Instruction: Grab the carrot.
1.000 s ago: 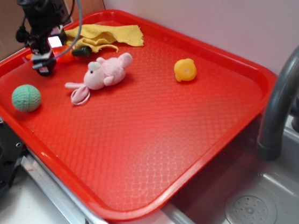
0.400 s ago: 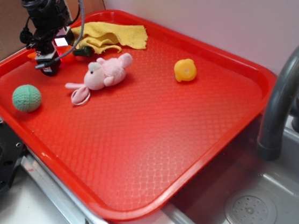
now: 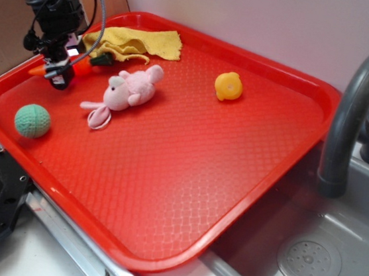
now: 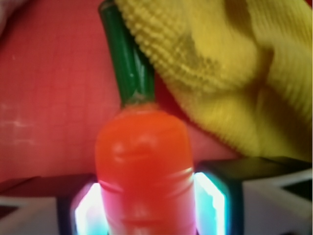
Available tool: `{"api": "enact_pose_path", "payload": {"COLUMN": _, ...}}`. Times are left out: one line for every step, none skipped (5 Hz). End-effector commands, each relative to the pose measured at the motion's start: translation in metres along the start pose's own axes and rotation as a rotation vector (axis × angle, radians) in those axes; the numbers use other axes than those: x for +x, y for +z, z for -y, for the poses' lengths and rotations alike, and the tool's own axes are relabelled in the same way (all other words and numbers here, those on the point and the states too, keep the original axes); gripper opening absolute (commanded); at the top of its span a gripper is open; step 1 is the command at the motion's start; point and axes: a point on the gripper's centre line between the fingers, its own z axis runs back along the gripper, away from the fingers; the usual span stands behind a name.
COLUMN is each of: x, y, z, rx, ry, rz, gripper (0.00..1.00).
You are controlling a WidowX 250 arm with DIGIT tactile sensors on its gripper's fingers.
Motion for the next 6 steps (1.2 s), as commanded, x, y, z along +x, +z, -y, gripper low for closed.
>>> {"api": "enact_pose_path", "payload": {"x": 0.021, "y": 0.095, "z": 0.025, "rx": 0.22, "ry": 0.491, "rz": -0.114, "gripper": 0.0}}
{"api": "enact_pose_path", "payload": {"x": 0.036, "y": 0.127, "z": 0.05, "rx": 0.22, "ry": 0.684, "rz": -0.127, "gripper": 0.0}}
{"api": "enact_pose_path", "payload": {"x": 0.054, "y": 0.154, "z": 0.072, "rx": 0.172, "ry": 0.782, "rz": -0.108, "gripper": 0.0}}
{"api": "enact_pose_path", "payload": {"x": 0.065, "y": 0.174, "z": 0.093, "rx": 0.108, "ry": 0.767, "rz": -0.063, "gripper": 0.0}}
{"api": "enact_pose_path", "payload": {"x": 0.069, "y": 0.175, "z": 0.104, "rx": 0.162, "ry": 0.772, "rz": -0.013, "gripper": 0.0}}
{"api": "enact_pose_path", "payload": {"x": 0.069, "y": 0.173, "z": 0.1, "rx": 0.135, "ry": 0.687, "rz": -0.047, "gripper": 0.0}}
